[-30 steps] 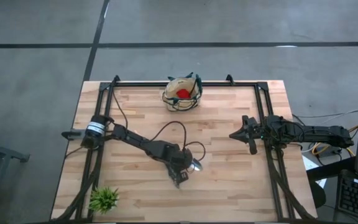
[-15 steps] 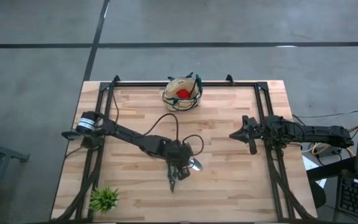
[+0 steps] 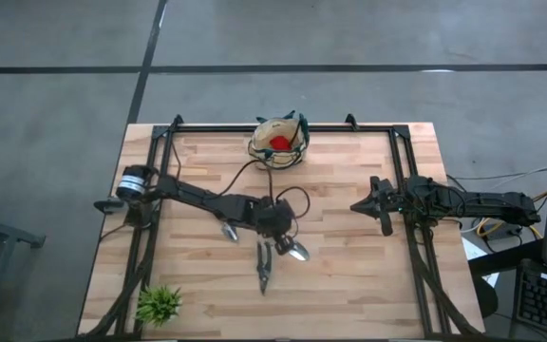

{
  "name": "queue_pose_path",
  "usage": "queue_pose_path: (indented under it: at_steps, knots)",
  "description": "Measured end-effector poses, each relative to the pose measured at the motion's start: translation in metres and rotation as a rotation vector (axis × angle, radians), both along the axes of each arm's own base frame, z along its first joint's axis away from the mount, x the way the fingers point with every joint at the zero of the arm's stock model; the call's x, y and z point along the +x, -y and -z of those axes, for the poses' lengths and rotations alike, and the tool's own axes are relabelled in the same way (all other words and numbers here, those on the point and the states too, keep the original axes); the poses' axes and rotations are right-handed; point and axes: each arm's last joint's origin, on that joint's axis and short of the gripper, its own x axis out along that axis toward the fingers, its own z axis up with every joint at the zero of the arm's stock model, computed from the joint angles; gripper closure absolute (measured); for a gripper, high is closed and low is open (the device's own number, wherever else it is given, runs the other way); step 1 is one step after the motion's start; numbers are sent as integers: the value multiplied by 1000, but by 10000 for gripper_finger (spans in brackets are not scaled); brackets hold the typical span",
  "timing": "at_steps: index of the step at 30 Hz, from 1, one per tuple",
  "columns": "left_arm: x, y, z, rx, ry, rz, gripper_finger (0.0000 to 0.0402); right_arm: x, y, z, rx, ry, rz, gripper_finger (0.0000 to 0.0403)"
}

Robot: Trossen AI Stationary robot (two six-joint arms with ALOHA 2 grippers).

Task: Pick & Place Garden tools in Gardening bag
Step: Put the shear scissors into the gardening bag

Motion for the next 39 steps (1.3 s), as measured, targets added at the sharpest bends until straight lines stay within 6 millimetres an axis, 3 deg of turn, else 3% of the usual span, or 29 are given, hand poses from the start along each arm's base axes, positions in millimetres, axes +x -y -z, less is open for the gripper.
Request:
queue_pose_path:
  at_steps: [11, 19, 25, 30, 39]
  knots:
    - [-10, -14, 21, -147, -72, -124, 354, 0, 0, 0, 0, 0, 0, 394]
    - [-12, -15, 26, -216, -83, -205, 273, 0, 0, 0, 0, 0, 0, 394]
    - [-9, -2, 22, -212, -72, 40, 220, 0, 0, 0, 0, 0, 0, 394]
    - [-11, 17, 20, -155, -64, 241, 208, 0, 0, 0, -1, 0, 0, 394]
    - [-6, 26, 48, -104, -120, 292, 216, 0, 0, 0, -1, 0, 1, 394]
